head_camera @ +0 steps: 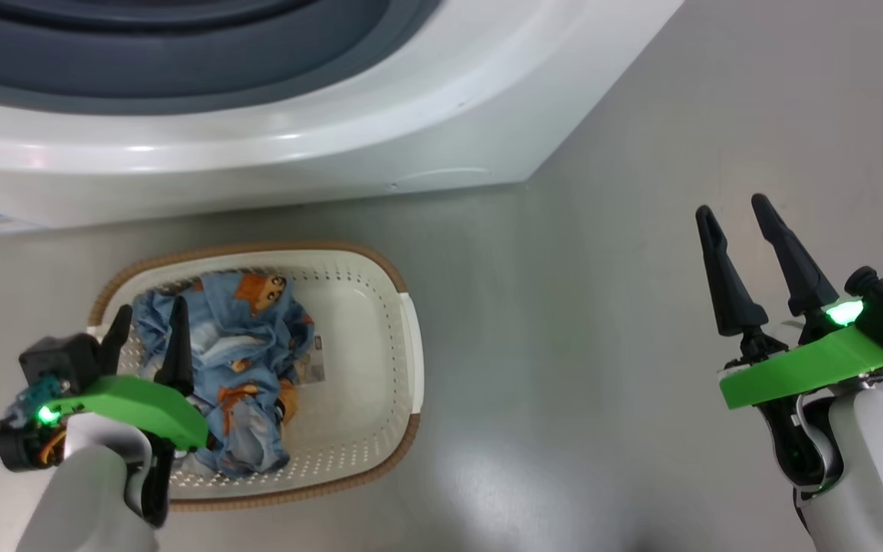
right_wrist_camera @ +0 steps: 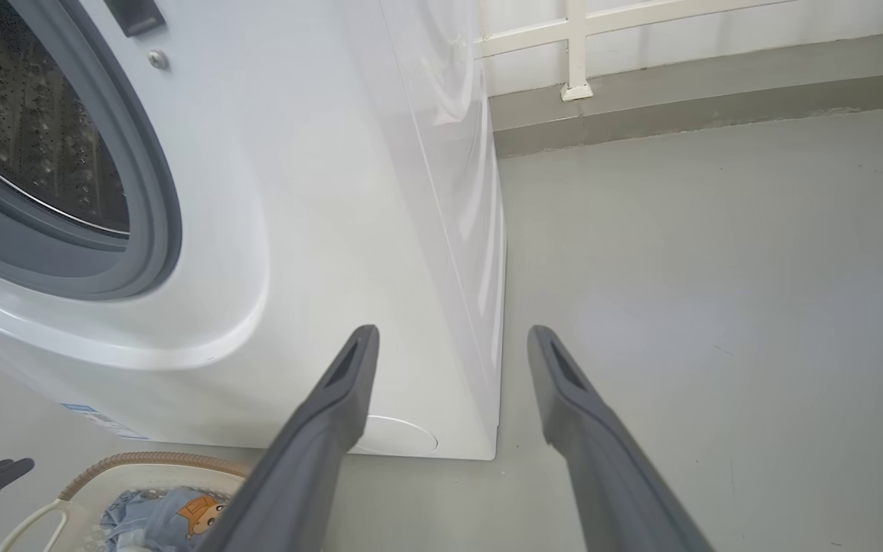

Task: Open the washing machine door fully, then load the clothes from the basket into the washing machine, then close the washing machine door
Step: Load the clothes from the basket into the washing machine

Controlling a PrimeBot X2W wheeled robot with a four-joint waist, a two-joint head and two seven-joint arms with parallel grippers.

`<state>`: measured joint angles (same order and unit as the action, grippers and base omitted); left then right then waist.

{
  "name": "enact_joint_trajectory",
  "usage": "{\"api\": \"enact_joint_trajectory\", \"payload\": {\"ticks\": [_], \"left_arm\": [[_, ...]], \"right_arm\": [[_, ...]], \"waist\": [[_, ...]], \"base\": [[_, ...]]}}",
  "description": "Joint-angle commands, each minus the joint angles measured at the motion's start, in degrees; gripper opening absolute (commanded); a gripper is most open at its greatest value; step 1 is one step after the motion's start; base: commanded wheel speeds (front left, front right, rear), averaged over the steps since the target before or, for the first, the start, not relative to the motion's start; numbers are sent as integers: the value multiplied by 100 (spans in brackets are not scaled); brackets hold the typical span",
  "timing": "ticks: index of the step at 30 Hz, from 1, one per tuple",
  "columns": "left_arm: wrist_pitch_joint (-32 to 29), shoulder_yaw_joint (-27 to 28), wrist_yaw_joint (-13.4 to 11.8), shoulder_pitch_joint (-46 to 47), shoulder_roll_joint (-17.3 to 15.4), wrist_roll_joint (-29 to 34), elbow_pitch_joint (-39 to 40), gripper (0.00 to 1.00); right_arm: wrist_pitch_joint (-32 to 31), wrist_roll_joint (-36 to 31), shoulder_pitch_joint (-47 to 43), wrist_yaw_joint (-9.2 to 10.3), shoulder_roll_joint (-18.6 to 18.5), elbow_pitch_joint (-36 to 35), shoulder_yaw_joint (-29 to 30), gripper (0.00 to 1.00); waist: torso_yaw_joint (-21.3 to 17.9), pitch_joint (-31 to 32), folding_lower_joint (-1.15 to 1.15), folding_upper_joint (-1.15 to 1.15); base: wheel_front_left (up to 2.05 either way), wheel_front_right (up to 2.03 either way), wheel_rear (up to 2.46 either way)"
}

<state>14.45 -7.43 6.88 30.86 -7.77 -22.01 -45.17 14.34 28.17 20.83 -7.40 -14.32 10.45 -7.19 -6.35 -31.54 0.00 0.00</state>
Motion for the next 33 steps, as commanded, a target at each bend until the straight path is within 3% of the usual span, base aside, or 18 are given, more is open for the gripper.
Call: {"api": "enact_joint_trajectory", "payload": {"ticks": [1, 13, 33], "left_arm": [[54, 100, 38, 149, -246, -66, -134, 100], [-6, -389, 59, 1092, -332, -360, -1508, 100], [-762, -1121, 60, 1948, -490, -692, -2617, 100]], "right_arm": [[66, -86, -6, -9, 6, -146, -135, 100], [66, -106, 264, -9, 150, -218, -205, 100], [66, -126, 501, -9, 392, -367, -191, 100]], "waist": [[-110, -246, 0, 0], [-327, -888, 0, 0], [-623, -1668, 0, 0]], "base": [[0, 0, 0], [0, 0, 0], [0, 0, 0]]}}
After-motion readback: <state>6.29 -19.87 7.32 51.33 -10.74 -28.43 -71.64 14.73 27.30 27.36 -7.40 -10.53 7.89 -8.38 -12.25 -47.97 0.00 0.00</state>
